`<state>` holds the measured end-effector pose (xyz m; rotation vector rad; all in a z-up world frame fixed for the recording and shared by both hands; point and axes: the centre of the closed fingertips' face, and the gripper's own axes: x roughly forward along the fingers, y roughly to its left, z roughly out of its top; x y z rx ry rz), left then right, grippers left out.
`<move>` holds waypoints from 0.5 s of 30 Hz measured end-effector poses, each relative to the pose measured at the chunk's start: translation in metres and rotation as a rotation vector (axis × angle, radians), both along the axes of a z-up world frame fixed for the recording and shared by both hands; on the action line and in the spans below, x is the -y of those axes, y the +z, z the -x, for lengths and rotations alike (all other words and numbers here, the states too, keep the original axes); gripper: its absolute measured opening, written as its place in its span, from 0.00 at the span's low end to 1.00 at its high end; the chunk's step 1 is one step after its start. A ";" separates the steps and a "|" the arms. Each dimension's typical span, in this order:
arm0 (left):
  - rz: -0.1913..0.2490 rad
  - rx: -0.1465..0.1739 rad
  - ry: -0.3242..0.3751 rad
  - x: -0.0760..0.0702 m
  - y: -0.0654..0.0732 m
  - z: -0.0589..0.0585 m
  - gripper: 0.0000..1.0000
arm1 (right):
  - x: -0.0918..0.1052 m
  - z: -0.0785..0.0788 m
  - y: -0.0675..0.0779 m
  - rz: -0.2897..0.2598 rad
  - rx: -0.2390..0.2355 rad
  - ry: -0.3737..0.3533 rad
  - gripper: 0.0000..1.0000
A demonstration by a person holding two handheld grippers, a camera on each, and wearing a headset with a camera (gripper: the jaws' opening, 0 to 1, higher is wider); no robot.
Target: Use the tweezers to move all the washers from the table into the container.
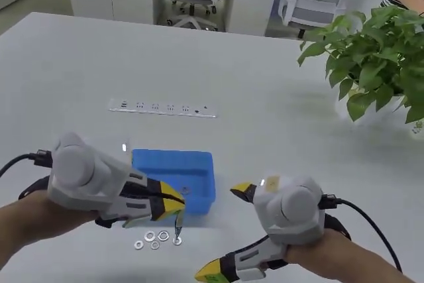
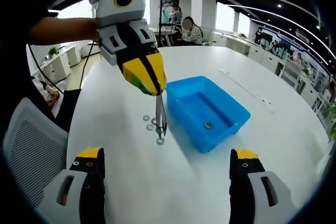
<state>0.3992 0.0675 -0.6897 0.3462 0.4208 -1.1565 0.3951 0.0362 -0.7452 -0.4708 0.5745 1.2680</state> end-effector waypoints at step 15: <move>0.006 -0.004 -0.001 -0.001 -0.005 -0.001 0.05 | -0.010 0.008 -0.003 -0.026 -0.005 0.073 0.88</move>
